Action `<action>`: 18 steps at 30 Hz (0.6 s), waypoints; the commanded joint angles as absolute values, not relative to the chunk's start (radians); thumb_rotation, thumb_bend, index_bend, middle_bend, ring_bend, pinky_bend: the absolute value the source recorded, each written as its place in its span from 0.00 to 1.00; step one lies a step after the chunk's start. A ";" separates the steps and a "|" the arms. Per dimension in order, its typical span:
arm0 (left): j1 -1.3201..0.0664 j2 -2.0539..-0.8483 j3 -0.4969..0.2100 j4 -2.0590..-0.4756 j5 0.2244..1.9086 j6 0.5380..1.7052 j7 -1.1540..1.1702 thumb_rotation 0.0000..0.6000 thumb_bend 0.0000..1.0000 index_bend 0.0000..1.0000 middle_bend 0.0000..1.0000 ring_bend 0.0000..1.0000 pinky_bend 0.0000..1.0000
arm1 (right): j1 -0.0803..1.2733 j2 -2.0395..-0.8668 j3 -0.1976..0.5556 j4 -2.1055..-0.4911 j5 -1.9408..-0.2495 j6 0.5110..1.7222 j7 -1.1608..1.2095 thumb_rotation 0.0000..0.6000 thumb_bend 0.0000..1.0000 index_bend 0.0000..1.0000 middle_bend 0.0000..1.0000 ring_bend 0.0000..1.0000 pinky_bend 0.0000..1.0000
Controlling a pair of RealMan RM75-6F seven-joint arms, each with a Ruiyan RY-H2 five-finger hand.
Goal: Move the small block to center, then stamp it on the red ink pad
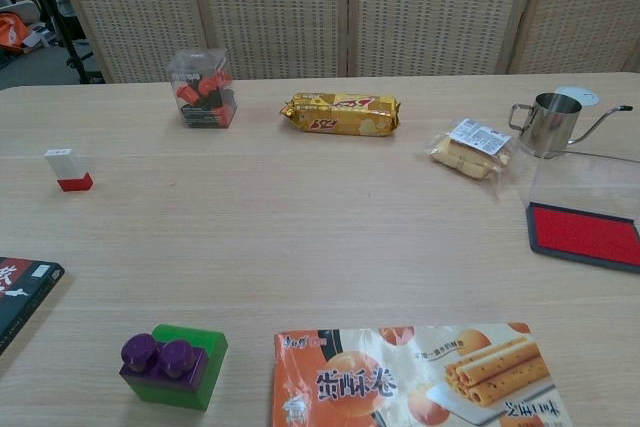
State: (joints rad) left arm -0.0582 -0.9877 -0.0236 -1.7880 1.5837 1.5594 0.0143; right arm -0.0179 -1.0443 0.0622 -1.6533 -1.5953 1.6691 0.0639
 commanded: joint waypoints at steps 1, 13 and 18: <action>-0.058 -0.988 -0.024 -1.788 1.582 1.559 0.013 1.00 0.11 0.00 0.00 0.00 0.00 | -0.018 -1.040 0.060 -1.658 -1.595 1.664 0.070 1.00 0.00 0.04 0.00 0.00 0.00; -0.117 -0.989 -0.057 -1.760 1.547 1.481 -0.093 1.00 0.14 0.00 0.63 0.69 0.56 | -0.005 -1.029 0.060 -1.670 -1.594 1.632 0.096 1.00 0.00 0.02 0.00 0.00 0.00; -0.203 -1.059 -0.133 -1.680 1.443 1.384 -0.104 1.00 0.08 0.01 0.91 0.95 0.93 | 0.015 -1.032 0.063 -1.660 -1.566 1.583 0.101 1.00 0.00 0.01 0.00 0.00 0.00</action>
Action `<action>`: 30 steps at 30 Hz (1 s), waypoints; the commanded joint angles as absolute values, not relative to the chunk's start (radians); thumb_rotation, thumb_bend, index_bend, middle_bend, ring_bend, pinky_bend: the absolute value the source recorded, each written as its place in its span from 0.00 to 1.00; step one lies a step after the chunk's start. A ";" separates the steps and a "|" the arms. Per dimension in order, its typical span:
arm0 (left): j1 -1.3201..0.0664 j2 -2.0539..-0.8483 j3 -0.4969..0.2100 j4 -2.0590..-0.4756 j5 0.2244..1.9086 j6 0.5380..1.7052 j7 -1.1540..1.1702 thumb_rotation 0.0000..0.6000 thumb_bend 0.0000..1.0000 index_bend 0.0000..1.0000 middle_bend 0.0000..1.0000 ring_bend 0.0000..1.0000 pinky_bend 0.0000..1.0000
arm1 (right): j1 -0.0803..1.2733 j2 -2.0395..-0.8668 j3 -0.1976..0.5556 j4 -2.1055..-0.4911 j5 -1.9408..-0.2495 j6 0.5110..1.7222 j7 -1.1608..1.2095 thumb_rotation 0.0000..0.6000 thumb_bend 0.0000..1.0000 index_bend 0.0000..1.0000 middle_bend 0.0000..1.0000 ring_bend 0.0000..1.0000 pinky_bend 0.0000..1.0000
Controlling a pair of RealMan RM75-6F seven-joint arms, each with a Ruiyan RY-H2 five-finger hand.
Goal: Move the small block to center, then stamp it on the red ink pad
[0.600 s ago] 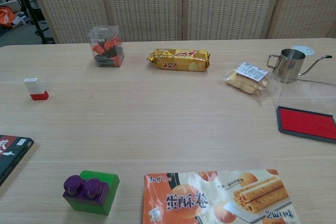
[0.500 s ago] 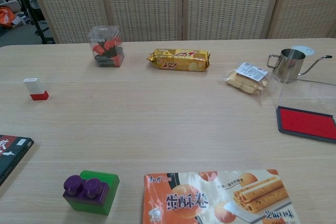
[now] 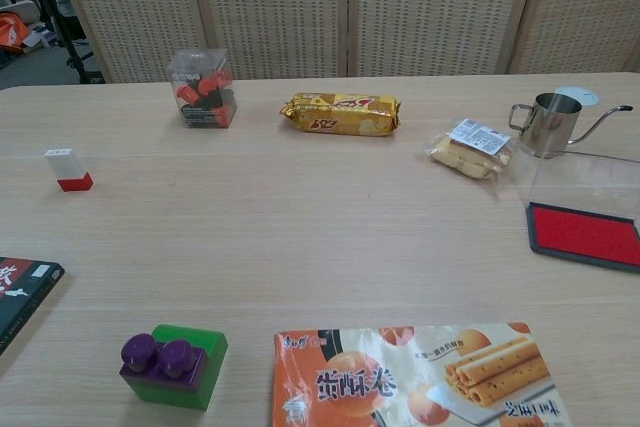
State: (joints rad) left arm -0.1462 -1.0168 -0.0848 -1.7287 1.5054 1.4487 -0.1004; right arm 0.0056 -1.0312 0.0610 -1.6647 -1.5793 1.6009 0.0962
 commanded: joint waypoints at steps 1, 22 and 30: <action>-0.231 -1.073 -0.156 -1.658 1.411 1.347 -0.114 1.00 0.08 0.03 0.93 0.96 0.94 | 0.017 -1.030 0.065 -1.662 -1.560 1.576 0.110 1.00 0.00 0.01 0.00 0.00 0.00; -0.611 -1.297 -0.300 -1.342 0.830 0.855 0.155 1.00 0.26 0.43 0.95 0.97 0.95 | 0.046 -1.018 0.072 -1.659 -1.516 1.501 0.176 1.00 0.00 0.01 0.00 0.00 0.00; -0.664 -1.389 -0.286 -1.217 0.714 0.821 0.218 1.00 0.30 0.43 0.95 0.97 0.95 | 0.054 -1.017 0.072 -1.652 -1.505 1.481 0.189 1.00 0.00 0.01 0.00 0.00 0.00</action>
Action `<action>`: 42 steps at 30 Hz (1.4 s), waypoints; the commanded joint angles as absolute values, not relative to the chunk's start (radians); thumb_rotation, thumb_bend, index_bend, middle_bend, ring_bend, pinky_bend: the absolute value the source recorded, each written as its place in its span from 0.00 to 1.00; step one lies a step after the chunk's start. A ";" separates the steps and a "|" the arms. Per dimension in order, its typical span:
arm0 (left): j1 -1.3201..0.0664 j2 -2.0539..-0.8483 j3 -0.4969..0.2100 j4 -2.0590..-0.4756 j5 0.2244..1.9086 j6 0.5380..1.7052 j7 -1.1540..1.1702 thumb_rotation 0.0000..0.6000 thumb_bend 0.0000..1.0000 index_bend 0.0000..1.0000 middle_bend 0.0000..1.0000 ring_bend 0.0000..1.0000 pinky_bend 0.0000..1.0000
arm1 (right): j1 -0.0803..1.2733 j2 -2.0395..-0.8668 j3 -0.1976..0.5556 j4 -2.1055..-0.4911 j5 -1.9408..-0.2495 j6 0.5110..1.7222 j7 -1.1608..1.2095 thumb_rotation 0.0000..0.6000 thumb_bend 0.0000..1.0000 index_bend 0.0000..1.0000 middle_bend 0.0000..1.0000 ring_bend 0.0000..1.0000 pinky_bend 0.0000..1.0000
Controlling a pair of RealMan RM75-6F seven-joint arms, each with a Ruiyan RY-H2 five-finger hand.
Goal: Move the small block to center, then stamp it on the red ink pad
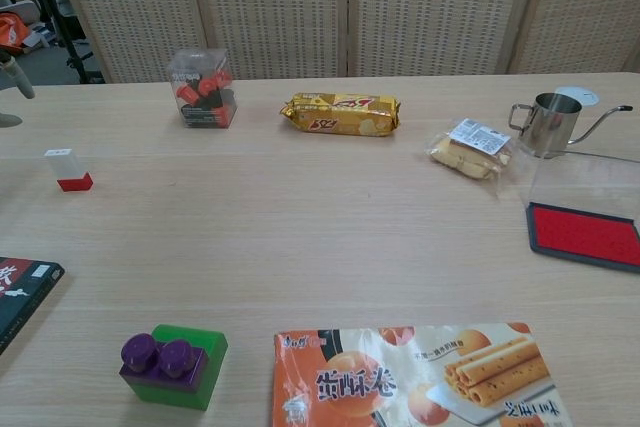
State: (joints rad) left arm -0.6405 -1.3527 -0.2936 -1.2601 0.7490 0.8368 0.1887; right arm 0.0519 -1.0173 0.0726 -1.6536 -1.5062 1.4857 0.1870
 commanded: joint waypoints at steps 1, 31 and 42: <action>-0.668 -1.399 -0.282 -1.205 0.706 0.815 0.224 1.00 0.31 0.43 0.95 0.97 0.95 | 0.056 -1.017 0.072 -1.651 -1.505 1.479 0.190 1.00 0.00 0.01 0.00 0.00 0.00; -0.740 -1.599 -0.271 -0.941 0.624 0.720 0.263 1.00 0.33 0.49 0.95 0.97 0.95 | 0.074 -1.016 0.070 -1.641 -1.478 1.431 0.210 1.00 0.00 0.01 0.00 0.00 0.00; -0.741 -1.596 -0.275 -0.941 0.596 0.746 0.311 1.00 0.37 0.52 0.95 0.97 0.95 | 0.076 -1.016 0.068 -1.641 -1.478 1.427 0.213 1.00 0.00 0.01 0.00 0.00 0.00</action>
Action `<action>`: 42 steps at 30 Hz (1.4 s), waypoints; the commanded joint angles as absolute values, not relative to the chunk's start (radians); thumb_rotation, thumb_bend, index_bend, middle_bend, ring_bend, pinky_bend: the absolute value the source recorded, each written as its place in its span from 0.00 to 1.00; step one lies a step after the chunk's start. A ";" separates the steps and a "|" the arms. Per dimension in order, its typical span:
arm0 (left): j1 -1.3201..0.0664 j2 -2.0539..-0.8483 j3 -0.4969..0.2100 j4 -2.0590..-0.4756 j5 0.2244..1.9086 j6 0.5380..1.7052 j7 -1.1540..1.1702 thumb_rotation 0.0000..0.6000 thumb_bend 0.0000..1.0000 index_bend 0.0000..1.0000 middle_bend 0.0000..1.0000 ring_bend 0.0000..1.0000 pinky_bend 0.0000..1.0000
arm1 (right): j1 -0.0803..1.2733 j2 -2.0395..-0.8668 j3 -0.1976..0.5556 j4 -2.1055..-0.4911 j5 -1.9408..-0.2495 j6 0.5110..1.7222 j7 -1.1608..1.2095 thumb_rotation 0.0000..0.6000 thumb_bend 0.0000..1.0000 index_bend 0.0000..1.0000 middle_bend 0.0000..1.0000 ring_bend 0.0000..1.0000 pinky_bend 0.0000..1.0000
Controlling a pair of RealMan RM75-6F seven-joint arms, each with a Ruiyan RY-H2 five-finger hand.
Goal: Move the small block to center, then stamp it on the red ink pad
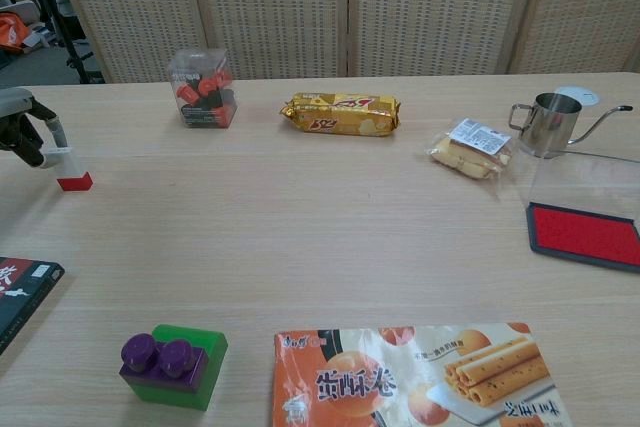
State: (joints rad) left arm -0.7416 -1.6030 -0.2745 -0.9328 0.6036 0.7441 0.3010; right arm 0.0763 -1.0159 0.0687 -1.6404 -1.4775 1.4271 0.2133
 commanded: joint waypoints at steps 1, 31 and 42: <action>-0.740 -1.590 -0.275 -0.951 0.591 0.746 0.318 1.00 0.37 0.52 0.95 0.97 0.95 | 0.076 -1.015 0.067 -1.641 -1.478 1.426 0.215 1.00 0.00 0.01 0.00 0.00 0.00; -0.806 -1.451 -0.304 -1.480 0.633 0.968 0.457 1.00 0.45 0.63 0.95 0.97 0.95 | 0.074 -1.003 0.060 -1.650 -1.489 1.430 0.233 1.00 0.00 0.01 0.00 0.00 0.00; -1.024 -1.648 -0.370 -1.451 0.478 1.015 0.653 1.00 0.44 0.63 0.95 0.97 0.95 | 0.076 -0.997 0.065 -1.632 -1.473 1.419 0.269 1.00 0.00 0.01 0.00 0.00 0.00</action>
State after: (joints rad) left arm -0.9723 -1.5996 -0.3443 -1.4730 0.5291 0.9920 0.6078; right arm 0.0752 -0.9972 0.0645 -1.6332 -1.4742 1.4204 0.2676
